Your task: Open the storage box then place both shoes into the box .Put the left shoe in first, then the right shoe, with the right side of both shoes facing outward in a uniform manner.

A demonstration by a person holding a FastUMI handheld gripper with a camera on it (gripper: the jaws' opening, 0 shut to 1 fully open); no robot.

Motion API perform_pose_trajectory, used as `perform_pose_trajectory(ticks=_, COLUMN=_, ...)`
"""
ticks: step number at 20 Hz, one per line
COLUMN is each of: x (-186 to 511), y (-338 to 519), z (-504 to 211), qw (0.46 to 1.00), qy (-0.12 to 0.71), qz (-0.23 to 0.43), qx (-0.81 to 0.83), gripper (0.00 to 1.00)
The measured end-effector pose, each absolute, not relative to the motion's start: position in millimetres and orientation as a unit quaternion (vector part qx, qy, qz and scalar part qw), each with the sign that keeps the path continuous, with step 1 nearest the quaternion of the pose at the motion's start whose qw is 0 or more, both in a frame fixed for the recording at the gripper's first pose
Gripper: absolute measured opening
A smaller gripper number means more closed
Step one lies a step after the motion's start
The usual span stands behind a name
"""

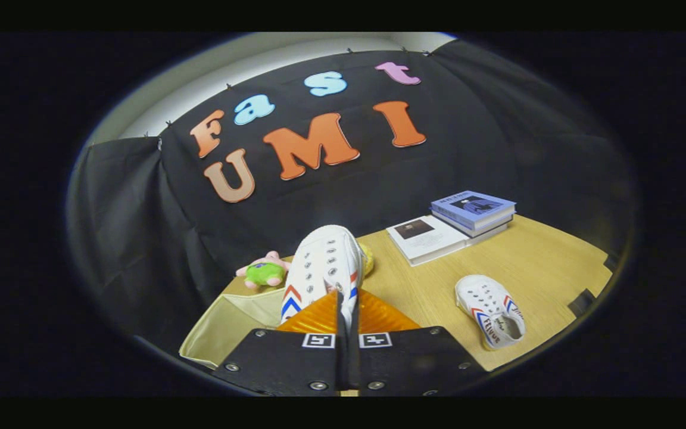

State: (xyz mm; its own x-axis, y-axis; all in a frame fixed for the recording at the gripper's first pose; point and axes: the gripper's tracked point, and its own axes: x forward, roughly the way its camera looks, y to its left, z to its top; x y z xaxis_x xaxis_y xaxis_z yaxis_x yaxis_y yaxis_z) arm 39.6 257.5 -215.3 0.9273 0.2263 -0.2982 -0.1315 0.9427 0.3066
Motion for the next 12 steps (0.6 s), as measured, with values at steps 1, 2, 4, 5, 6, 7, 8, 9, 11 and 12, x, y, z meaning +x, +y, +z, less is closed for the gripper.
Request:
perform_pose_trajectory(ticks=1, x=37.4, y=269.0, z=-212.0, qw=0.97, qy=0.167, qz=0.101, qx=0.145, gripper=0.0)
perform_pose_trajectory(ticks=2, x=35.6, y=281.1, z=-209.3, qw=0.969, qy=0.168, qz=0.111, qx=0.146, gripper=0.0)
perform_pose_trajectory(ticks=4, x=31.5, y=302.9, z=-208.7, qw=0.967, qy=0.167, qz=0.126, qx=0.149, gripper=0.0)
perform_pose_trajectory(ticks=5, x=29.8, y=314.2, z=-211.1, qw=0.965, qy=0.17, qz=0.132, qx=0.151, gripper=0.0)
perform_pose_trajectory(ticks=6, x=29.3, y=325.0, z=-213.8, qw=0.963, qy=0.176, qz=0.138, qx=0.153, gripper=0.0)
perform_pose_trajectory(ticks=7, x=28.3, y=336.9, z=-217.4, qw=0.96, qy=0.184, qz=0.143, qx=0.156, gripper=0.0)
perform_pose_trajectory(ticks=8, x=27.9, y=348.2, z=-220.1, qw=0.958, qy=0.191, qz=0.147, qx=0.158, gripper=0.0)
perform_pose_trajectory(ticks=9, x=28.5, y=359.6, z=-222.3, qw=0.956, qy=0.196, qz=0.151, qx=0.158, gripper=0.0)
perform_pose_trajectory(ticks=11, x=26.5, y=380.5, z=-229.0, qw=0.954, qy=0.202, qz=0.158, qx=0.155, gripper=0.0)
perform_pose_trajectory(ticks=12, x=24.2, y=390.0, z=-231.3, qw=0.953, qy=0.205, qz=0.16, qx=0.156, gripper=0.0)
